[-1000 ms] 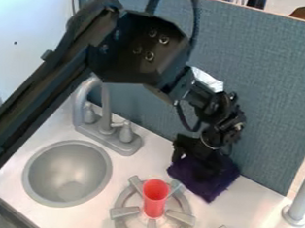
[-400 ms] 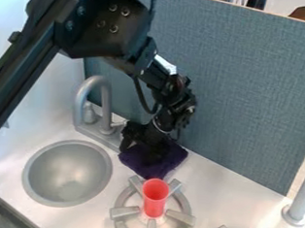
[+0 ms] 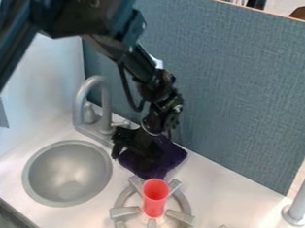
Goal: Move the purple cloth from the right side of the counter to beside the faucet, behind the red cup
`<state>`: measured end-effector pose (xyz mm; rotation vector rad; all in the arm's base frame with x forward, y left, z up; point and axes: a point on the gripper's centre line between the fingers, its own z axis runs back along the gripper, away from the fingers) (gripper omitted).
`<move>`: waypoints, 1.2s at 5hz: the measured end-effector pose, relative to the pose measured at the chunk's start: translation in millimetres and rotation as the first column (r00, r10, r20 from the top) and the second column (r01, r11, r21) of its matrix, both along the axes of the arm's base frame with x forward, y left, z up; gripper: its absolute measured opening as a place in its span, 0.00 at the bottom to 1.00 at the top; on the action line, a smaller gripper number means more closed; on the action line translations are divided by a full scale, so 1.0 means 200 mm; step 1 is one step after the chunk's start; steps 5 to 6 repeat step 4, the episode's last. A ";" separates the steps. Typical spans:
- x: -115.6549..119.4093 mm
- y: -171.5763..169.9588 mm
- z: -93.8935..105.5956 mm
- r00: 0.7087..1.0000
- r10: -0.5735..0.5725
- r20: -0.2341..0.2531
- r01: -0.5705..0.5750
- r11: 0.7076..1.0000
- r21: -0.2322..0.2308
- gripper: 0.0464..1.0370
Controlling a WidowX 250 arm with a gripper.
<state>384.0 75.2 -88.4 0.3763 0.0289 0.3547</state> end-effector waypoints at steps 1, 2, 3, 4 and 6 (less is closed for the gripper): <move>-0.06 -0.05 0.23 0.990 -0.046 0.135 0.055 0.996 -0.067 0.96; -0.17 -0.10 0.32 0.981 -0.096 0.170 0.116 0.987 -0.111 0.96; -0.26 -0.14 0.38 0.976 -0.144 0.165 0.169 0.974 -0.151 0.96; -0.36 -0.18 0.48 0.968 -0.170 0.183 0.213 0.945 -0.249 0.96; -0.36 -0.18 0.48 0.968 -0.170 0.183 0.213 0.945 -0.249 0.96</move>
